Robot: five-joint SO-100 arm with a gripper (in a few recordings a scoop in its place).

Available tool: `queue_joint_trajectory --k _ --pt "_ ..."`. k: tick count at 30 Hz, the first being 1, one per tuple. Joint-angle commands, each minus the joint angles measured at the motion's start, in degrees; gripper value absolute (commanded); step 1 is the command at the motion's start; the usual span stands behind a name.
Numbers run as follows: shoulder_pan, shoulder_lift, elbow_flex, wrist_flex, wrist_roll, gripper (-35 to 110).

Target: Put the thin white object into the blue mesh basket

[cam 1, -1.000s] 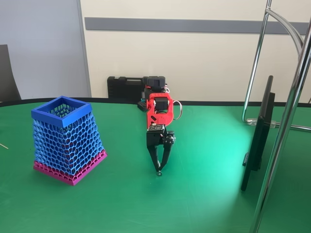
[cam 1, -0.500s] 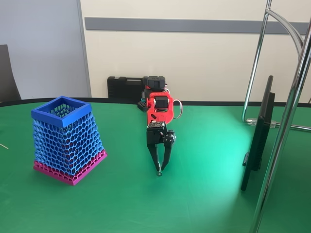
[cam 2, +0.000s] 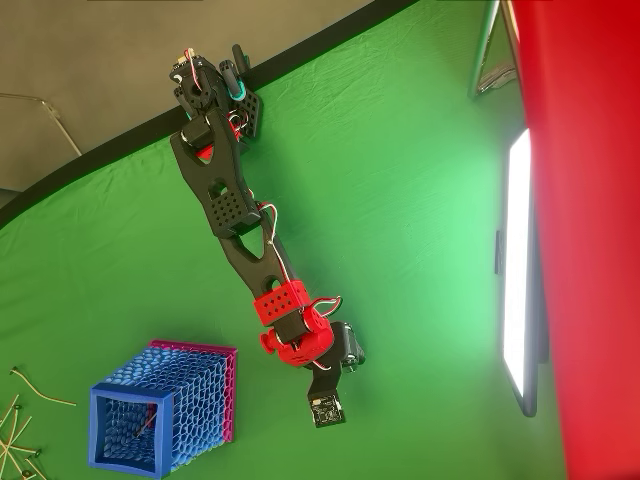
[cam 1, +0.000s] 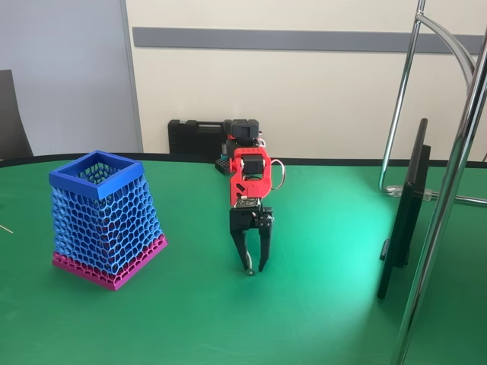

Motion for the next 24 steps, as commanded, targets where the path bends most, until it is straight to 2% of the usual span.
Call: queue_joint_trajectory --k 1,12,24 --pt "0.18 1.23 -1.23 0.26 -1.05 15" --pt "0.18 0.62 -2.02 0.26 -2.20 0" --pt "-0.44 -0.09 -9.05 -0.44 0.79 0"
